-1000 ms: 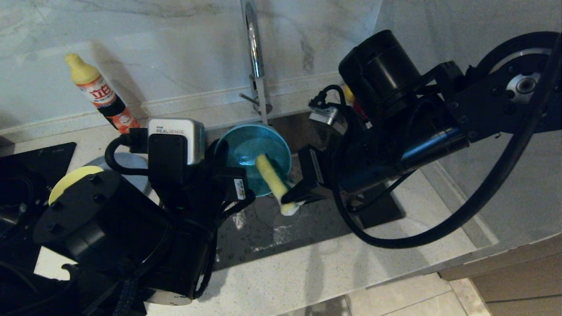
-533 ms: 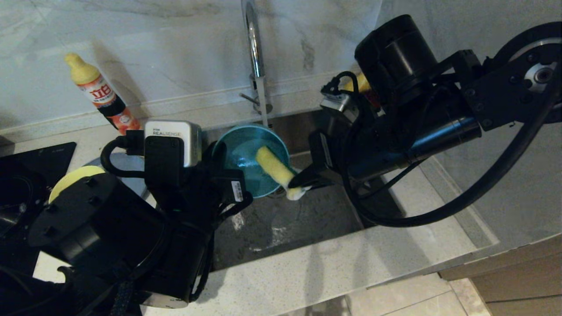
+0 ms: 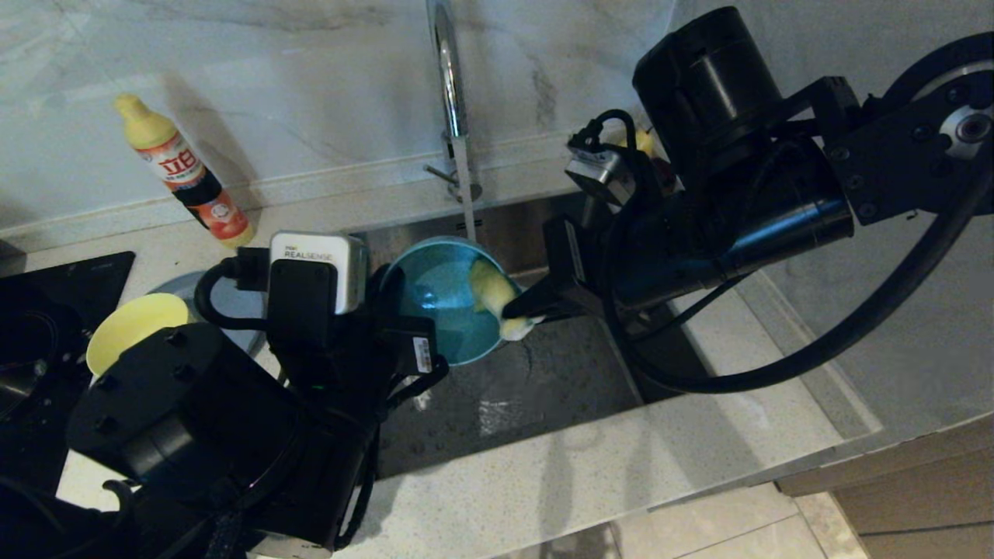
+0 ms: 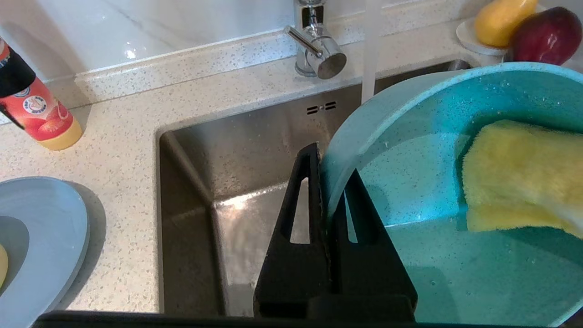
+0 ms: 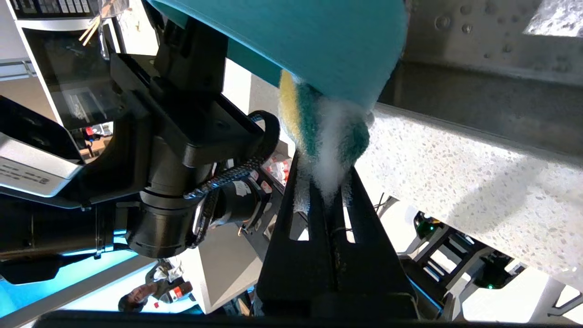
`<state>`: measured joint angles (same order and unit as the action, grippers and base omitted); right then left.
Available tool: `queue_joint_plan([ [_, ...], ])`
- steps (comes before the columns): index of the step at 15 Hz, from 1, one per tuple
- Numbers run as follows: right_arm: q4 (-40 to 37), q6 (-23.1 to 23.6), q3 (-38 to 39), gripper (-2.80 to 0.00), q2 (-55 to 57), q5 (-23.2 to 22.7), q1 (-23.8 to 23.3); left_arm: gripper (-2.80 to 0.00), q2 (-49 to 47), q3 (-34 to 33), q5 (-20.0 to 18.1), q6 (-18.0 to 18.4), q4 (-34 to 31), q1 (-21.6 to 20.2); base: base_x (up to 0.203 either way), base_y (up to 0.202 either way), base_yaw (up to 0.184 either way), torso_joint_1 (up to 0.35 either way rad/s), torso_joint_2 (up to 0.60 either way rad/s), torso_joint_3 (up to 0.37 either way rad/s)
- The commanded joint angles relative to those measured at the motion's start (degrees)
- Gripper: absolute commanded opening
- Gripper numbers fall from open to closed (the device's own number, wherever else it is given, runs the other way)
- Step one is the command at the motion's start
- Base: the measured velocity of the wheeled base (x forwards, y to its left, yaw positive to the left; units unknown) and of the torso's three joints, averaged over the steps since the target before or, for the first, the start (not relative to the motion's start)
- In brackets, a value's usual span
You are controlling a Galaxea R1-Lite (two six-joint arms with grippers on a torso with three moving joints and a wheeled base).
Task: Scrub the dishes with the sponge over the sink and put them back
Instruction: Wipe the bowl
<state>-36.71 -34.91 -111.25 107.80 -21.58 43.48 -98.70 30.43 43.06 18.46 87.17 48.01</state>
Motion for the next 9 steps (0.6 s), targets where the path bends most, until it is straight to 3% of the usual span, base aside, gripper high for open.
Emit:
queue_joint_plan([
  [1, 0.3, -0.15, 0.04, -2.8, 0.66, -0.13, 0.11, -2.8, -0.36, -0.28, 0.27, 0.18, 0.49, 0.23, 0.0, 0.0, 0.0, 0.0, 0.0, 0.0],
  [9, 3.57, 0.11, -0.02, -2.8, 1.18, -1.71, 0.11, -2.8, -0.89, -0.81, 0.19, 0.26, 0.49, 1.3, 0.0, 0.0, 0.0, 0.0, 0.0, 0.0],
])
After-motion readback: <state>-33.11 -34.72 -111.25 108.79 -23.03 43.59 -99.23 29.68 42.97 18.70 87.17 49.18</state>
